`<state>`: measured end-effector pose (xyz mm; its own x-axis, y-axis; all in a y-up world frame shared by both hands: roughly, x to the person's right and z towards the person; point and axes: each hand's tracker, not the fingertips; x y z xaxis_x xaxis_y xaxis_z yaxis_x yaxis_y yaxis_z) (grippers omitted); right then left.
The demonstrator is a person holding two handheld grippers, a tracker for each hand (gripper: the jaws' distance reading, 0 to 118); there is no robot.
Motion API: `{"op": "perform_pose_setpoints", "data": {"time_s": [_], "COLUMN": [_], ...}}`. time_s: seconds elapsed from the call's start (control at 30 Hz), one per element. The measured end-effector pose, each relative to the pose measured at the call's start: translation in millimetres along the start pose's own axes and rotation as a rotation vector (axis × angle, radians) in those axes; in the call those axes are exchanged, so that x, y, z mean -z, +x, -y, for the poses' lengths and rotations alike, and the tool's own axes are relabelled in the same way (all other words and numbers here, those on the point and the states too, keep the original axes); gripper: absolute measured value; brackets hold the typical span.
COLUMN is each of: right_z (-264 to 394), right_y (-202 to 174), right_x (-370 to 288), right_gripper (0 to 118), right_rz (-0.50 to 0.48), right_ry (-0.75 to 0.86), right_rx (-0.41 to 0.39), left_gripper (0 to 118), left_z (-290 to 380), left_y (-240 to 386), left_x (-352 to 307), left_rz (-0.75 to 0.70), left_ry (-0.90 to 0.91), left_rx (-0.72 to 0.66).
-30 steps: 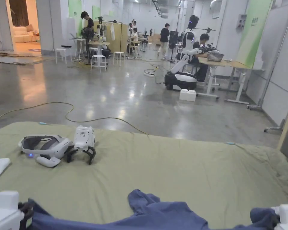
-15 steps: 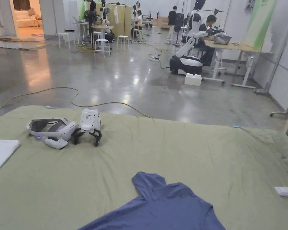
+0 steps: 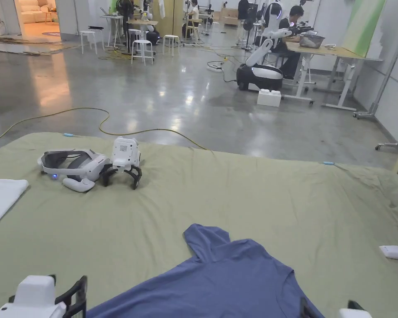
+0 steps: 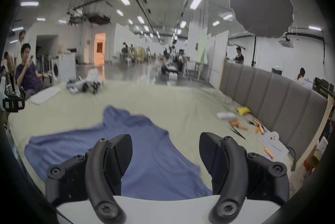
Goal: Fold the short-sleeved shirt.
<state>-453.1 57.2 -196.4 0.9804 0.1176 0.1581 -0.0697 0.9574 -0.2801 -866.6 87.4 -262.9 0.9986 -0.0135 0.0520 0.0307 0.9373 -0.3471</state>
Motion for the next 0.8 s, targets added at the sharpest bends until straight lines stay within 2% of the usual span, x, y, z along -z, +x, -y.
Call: {"op": "perform_pose_setpoints", "data": {"time_s": [0.1,0.17,0.2,0.27,0.3,0.33,0.4,0.6,0.8], "right_z": [-20,-29,-33,-37,-38,-39,-40,-33,-9], "right_y": [-23,-34,-40,-48,-51,-54,-57,-60,-62], "right_x": [3,4,4,4,6,6,7,19,30], "right_gripper": [78,66,55,18,8,7,0,0,0], "right_rz": [-0.02,-0.006,0.006,0.011,0.026,0.03,0.024,0.005,-0.037], "right_ry": [0.092,0.128,0.141,0.174,0.18,0.188,0.2,0.17,0.096], "right_rx": [0.053,0.06,0.064,0.06,0.052,0.048,0.047,0.03,0.009], "left_gripper": [47,38,31,15,7,0,0,0,0], "left_z": [-8,-18,-14,-16,-17,-17,-17,2,52], "left_y": [24,39,44,52,54,58,59,43,-34], "left_x": [-1,-4,-1,1,2,2,4,12,29], "left_rz": [-0.02,-0.03,-0.032,-0.033,-0.028,-0.026,-0.022,-0.026,-0.087], "left_ry": [0.109,0.172,0.191,0.206,0.209,0.212,0.205,0.118,-0.131], "left_rx": [0.031,0.053,0.075,0.092,0.09,0.09,0.078,0.079,-0.07]}}
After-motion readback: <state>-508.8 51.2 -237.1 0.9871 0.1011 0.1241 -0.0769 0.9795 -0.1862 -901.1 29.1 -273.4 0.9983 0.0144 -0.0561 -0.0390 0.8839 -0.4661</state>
